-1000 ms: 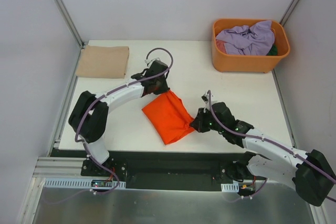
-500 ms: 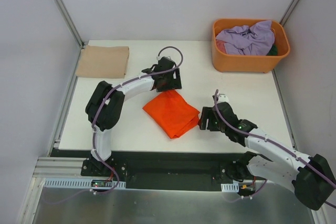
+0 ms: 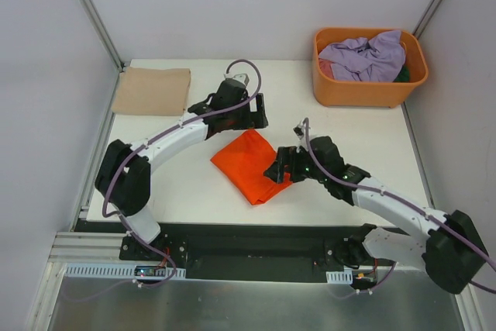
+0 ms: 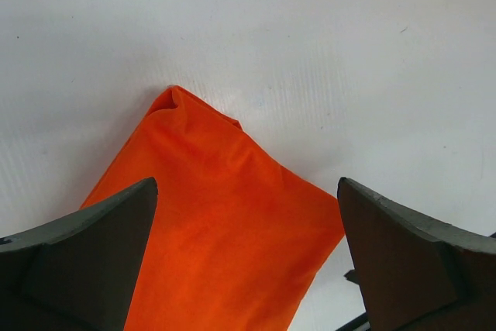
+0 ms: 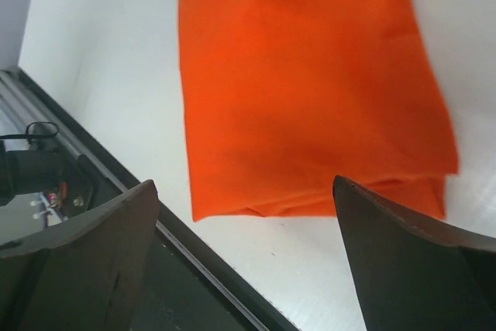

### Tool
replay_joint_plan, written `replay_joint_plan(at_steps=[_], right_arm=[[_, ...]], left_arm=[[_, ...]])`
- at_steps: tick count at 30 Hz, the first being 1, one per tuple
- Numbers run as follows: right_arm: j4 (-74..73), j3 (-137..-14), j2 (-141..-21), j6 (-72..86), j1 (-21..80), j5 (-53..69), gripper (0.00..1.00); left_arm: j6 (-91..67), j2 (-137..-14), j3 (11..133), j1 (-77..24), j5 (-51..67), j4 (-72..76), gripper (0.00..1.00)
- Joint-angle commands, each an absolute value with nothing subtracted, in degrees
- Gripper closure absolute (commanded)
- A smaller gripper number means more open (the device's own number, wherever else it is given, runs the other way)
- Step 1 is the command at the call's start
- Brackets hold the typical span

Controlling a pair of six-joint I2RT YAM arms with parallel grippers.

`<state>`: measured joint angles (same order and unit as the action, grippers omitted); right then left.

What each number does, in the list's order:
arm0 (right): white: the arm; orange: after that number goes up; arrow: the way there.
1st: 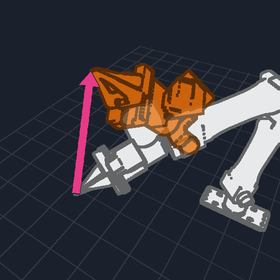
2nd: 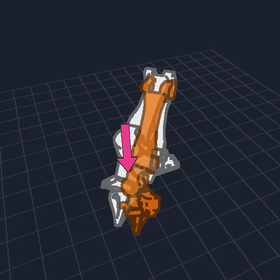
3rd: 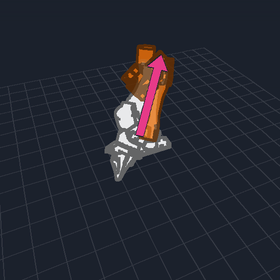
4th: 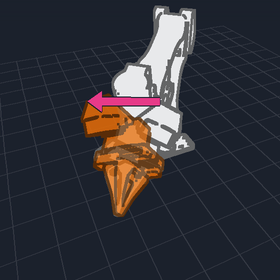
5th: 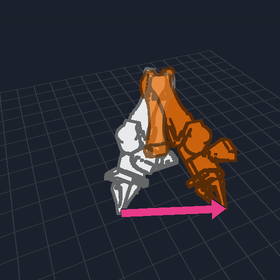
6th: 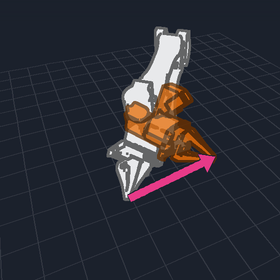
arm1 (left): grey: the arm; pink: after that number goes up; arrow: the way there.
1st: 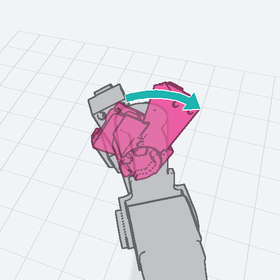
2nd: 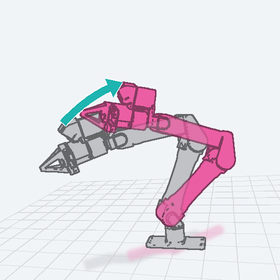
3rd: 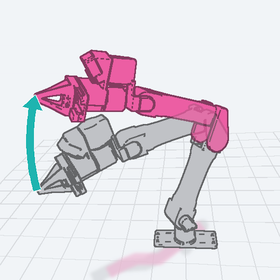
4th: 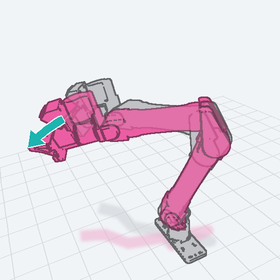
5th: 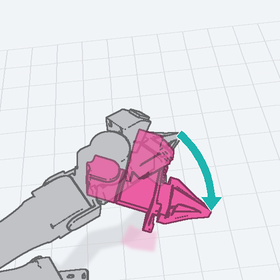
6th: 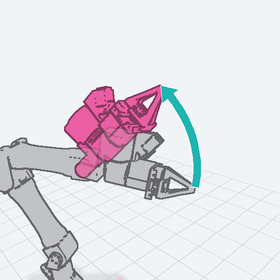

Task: Fold and stack the t-shirts
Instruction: Smooth out wrinkles on the folded tshirt

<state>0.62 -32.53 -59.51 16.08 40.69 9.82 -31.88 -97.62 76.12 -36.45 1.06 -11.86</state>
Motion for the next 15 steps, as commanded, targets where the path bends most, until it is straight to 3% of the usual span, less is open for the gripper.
replay_joint_plan(at_steps=[1, 7, 15], right_arm=[[11.1, -37.6, -67.6, 18.0, 40.7, 18.3, 0.04], [5.1, -38.8, -75.7, 17.5, 40.3, 8.2, 0.04], [0.3, -37.0, -82.7, 15.2, 38.0, 4.3, 0.04]], left_arm=[[-30.3, -96.4, 73.2, -36.9, 4.0, -10.3, 0.01], [-28.1, -103.3, 75.8, -36.7, 9.0, -7.5, 0.01], [-26.7, -115.7, 83.6, -35.9, 10.5, -6.2, 0.01]])
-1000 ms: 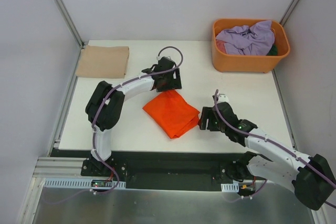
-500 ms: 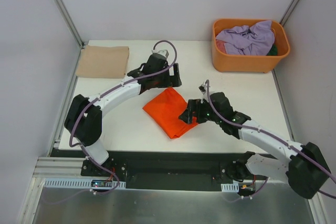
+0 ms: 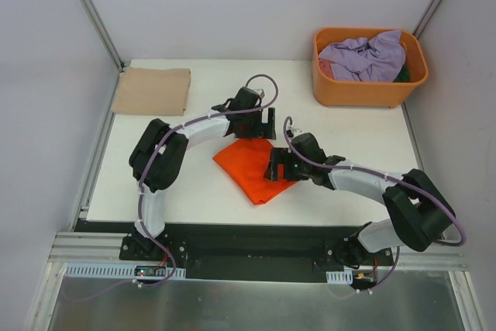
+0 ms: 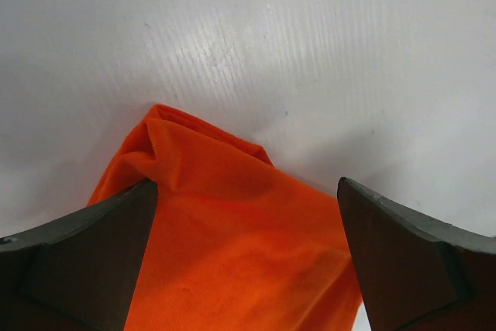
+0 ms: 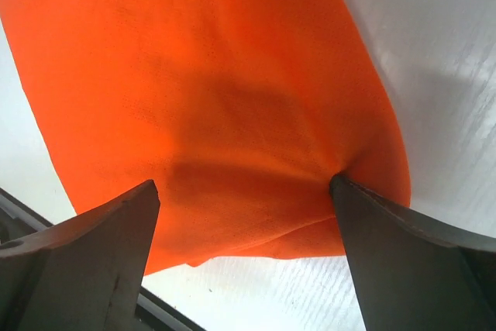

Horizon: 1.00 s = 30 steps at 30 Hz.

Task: Fold and stack the t-shirts
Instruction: Smooth out wrinkles on the folded tshirt

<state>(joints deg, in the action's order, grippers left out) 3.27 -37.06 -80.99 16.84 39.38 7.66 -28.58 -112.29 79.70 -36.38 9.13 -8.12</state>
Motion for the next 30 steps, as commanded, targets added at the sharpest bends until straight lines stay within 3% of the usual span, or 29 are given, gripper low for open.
replay_joint_plan(at_steps=[1, 7, 13, 25, 30], right_arm=[[0.3, -36.9, -83.1, 15.1, 37.4, 4.4, 0.04], [-3.0, -37.9, -85.5, 12.2, 32.8, 5.4, 0.04], [-8.0, -44.1, -86.8, 6.2, 29.2, 8.8, 0.04], [-7.4, -37.7, -59.8, 7.8, 34.4, 24.8, 0.04], [-0.5, -30.4, -58.4, 16.1, 39.9, 27.0, 0.04]], left_arm=[[-27.3, -116.7, 83.7, -35.5, 10.7, -6.3, 0.01], [-33.4, -114.8, 75.1, -33.3, 10.2, -7.1, 0.01], [-38.9, -98.6, 58.8, -35.2, 7.4, -7.3, 0.01], [-39.0, -80.3, 50.7, -37.7, -1.2, -8.8, 0.01], [-40.3, -78.0, 47.4, -37.7, -1.8, -9.4, 0.01]])
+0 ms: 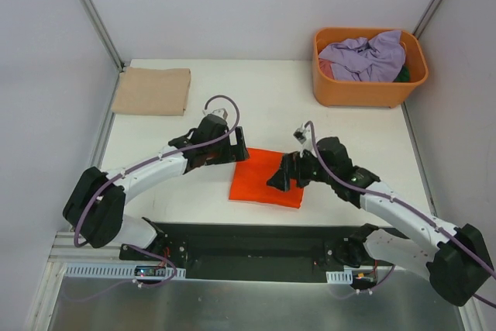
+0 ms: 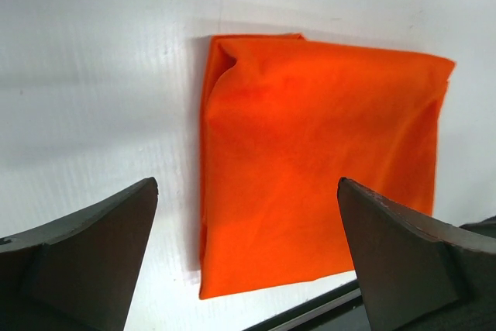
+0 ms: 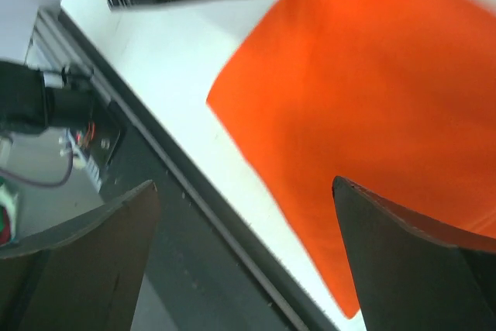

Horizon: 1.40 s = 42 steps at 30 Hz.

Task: Fold and stack the t-shirts
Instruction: Smooth out wrinkles on the folded tshirt, then put the neatly folded tshirt into the corner of the board with the left arm

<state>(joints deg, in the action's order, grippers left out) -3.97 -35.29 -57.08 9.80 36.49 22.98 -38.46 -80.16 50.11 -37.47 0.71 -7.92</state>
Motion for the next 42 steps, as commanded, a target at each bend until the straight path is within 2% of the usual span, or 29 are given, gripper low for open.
replay_joint_plan(at_steps=[1, 5, 8, 16, 26, 32, 36, 38, 42], right_arm=[[-0.8, -29.5, -59.1, 17.0, 40.3, 25.5, 0.04], [-6.4, -26.5, -62.5, 20.8, 40.1, 13.6, 0.04], [-5.2, -23.4, -65.3, 19.5, 39.9, 5.9, 0.04], [-4.8, -21.4, -68.7, 19.0, 39.4, 4.5, 0.04], [-8.3, -23.8, -50.7, 16.1, 39.5, 7.9, 0.04], [-10.0, -21.5, -36.7, 16.8, 39.5, 3.9, 0.04], [-13.1, -20.4, -31.8, 16.5, 39.4, 0.5, 0.04], [-14.8, -20.5, -31.0, 16.0, 39.3, 0.4, 0.04], [-17.0, -20.7, -31.0, 14.8, 39.3, -1.8, 0.04]], left_arm=[[-40.3, -77.5, 46.9, -37.7, -1.8, -9.4, 0.01], [-40.3, -76.5, 45.9, -37.7, -1.8, -9.5, 0.01], [-39.8, -76.6, 45.5, -37.7, -2.2, -9.4, 0.01], [-39.5, -81.1, 46.7, -37.7, -1.1, -9.2, 0.04], [-42.2, -90.6, 48.2, -37.7, 3.8, -4.8, 0.27], [-42.5, -95.7, 51.1, -38.8, 6.7, -4.0, 0.34], [-43.8, -98.3, 53.2, -40.7, 6.5, -4.7, 0.42], [-44.1, -99.9, 54.7, -41.9, 4.1, -6.8, 0.45], [-44.5, -103.9, 61.2, -45.8, -8.6, -17.4, 0.51]])
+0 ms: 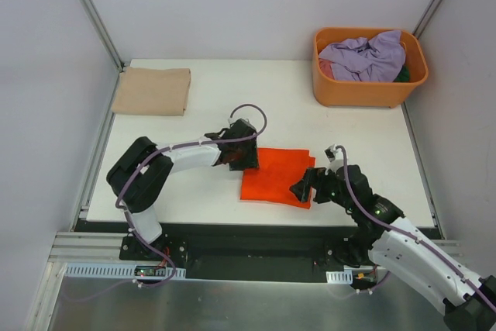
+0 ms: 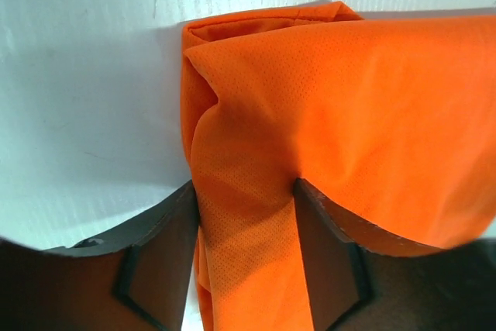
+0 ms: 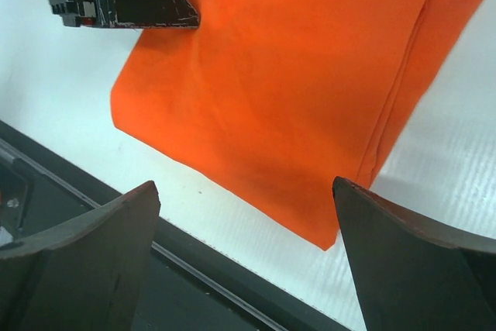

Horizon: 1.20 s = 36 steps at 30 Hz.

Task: Fold and stack the t-shirts
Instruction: Put the neatly folded tshirt into the corner of the board with the left arm

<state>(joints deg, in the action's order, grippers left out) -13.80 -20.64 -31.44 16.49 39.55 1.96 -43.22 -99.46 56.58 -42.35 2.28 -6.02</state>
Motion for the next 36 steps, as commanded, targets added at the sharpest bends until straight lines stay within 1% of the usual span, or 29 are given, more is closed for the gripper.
replay_joint_plan(at_steps=[1, 5, 7, 8, 9, 10, 11, 14, 18, 20, 22, 24, 29, 32, 36], right_arm=[[-17.0, -20.7, -31.0, 14.6, 39.3, -2.3, 0.04], [-17.3, -20.8, -31.5, 13.5, 39.4, -3.9, 0.04], [-17.4, -21.0, -31.7, 12.9, 39.3, -4.0, 0.04], [-17.4, -21.1, -31.8, 12.4, 39.3, -4.0, 0.04], [-17.3, -21.1, -31.7, 12.0, 39.4, -4.2, 0.04], [-17.4, -21.1, -31.8, 11.5, 39.2, -4.9, 0.04], [-17.4, -21.1, -31.7, 11.0, 39.2, -5.2, 0.04], [-17.4, -21.4, -31.7, 9.6, 39.2, -5.9, 0.04], [-17.1, -21.1, -31.7, 6.0, 39.2, -5.8, 0.04], [-17.1, -20.7, -31.6, 5.5, 39.2, -6.8, 0.04], [-17.2, -20.3, -31.2, 5.0, 39.2, -7.1, 0.04], [-17.8, -20.2, -30.2, 4.7, 39.1, -7.4, 0.04], [-17.1, -19.3, -28.0, 4.0, 39.2, -7.5, 0.04], [-17.1, -19.2, -27.5, 4.1, 39.1, -8.3, 0.04], [-16.7, -19.3, -28.0, 4.0, 39.1, -8.4, 0.04]], left_arm=[[-44.8, -105.0, 62.3, -46.9, -10.9, -19.1, 0.53], [-46.2, -109.6, 67.5, -49.8, -16.7, -25.6, 0.62], [-46.2, -111.4, 69.5, -50.6, -17.8, -27.1, 0.69], [-46.1, -112.4, 70.7, -50.6, -17.6, -27.2, 0.74], [-45.5, -113.3, 71.5, -50.7, -17.5, -27.3, 0.81], [-44.4, -114.2, 72.7, -50.7, -17.7, -27.7, 0.93], [-43.7, -115.1, 74.3, -50.7, -18.4, -28.3, 1.00], [-39.3, -115.7, 78.2, -50.6, -26.9, -32.1, 1.00], [-32.1, -112.6, 80.1, -49.8, -43.5, -32.8, 1.00], [-27.8, -111.4, 81.6, -47.7, -45.7, -32.7, 1.00], [-23.2, -110.2, 83.0, -44.8, -46.3, -32.1, 1.00], [-16.0, -109.0, 83.1, -42.0, -46.4, -28.2, 1.00], [-0.5, -107.5, 84.6, -34.6, -39.0, -19.4, 1.00], [9.9, -108.2, 85.9, -31.3, -39.7, -13.4, 1.00], [16.9, -110.8, 91.1, -26.3, -36.1, -10.5, 1.00]])
